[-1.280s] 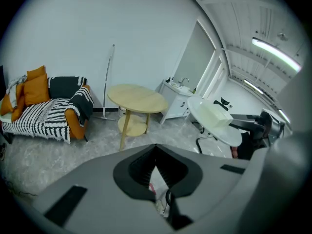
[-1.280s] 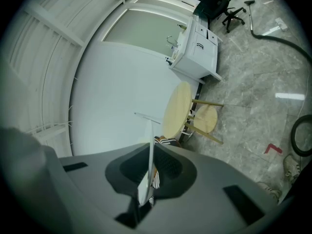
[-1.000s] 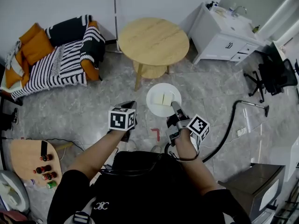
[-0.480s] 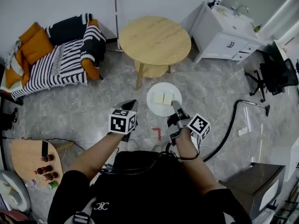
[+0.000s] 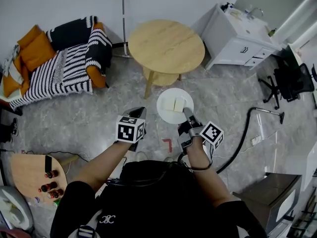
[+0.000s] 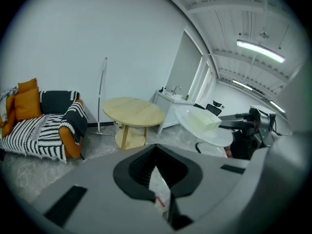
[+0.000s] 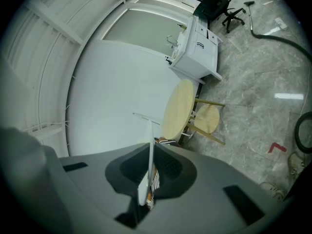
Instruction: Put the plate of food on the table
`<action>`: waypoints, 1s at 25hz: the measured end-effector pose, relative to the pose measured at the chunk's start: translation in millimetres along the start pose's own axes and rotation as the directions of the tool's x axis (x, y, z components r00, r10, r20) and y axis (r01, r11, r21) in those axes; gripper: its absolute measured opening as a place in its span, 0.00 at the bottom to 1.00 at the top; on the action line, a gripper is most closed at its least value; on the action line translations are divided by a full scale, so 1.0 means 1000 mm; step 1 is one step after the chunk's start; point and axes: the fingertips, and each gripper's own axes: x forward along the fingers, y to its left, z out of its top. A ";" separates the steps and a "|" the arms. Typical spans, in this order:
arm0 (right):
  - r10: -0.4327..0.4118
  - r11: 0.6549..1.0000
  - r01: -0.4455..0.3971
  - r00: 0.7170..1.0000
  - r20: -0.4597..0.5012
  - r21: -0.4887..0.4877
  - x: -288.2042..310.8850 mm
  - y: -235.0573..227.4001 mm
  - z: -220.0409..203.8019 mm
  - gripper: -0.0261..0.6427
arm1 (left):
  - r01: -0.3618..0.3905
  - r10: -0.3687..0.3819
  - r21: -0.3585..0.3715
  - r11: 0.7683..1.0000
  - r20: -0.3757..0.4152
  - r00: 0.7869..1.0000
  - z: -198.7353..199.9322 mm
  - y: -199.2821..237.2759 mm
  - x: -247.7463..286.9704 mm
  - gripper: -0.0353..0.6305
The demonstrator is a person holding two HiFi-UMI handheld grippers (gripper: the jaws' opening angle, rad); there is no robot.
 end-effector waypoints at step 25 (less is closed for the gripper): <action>0.068 0.997 -0.070 0.996 0.063 0.027 0.136 0.007 0.089 0.08 | -0.027 0.026 0.022 0.999 0.017 1.000 0.098 0.085 0.091 0.06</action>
